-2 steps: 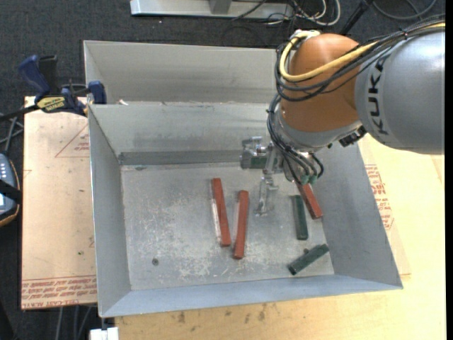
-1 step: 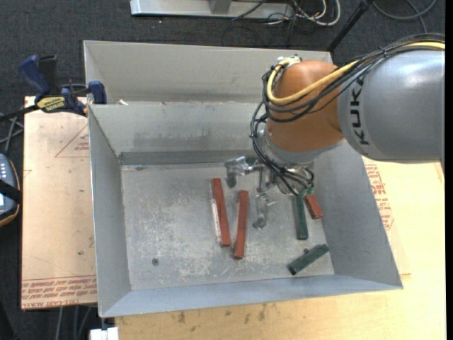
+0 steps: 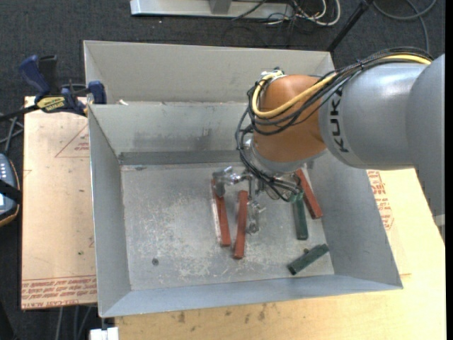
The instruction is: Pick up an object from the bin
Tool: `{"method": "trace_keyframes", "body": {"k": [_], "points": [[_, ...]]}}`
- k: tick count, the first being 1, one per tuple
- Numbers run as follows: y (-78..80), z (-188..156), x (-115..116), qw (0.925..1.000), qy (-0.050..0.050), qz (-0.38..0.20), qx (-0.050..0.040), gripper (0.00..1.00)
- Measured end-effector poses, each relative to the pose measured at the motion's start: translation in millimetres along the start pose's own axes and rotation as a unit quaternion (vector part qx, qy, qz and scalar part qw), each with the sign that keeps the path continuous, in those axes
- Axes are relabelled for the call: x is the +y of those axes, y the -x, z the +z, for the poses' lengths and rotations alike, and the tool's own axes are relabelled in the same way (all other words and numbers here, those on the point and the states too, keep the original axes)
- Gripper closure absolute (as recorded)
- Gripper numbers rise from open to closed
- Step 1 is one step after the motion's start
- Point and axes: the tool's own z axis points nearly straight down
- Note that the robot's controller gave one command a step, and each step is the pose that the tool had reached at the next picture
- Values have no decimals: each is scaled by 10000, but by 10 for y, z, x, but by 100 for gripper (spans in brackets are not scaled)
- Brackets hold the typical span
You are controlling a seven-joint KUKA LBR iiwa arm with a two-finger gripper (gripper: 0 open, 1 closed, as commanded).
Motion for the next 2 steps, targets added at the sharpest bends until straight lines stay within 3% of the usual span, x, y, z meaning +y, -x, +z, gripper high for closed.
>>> {"method": "trace_keyframes", "body": {"k": [1,2], "points": [[-63,199,49,9978,7,-666,3,0],[217,262,-12,9514,-14,-3080,-43,100]]}}
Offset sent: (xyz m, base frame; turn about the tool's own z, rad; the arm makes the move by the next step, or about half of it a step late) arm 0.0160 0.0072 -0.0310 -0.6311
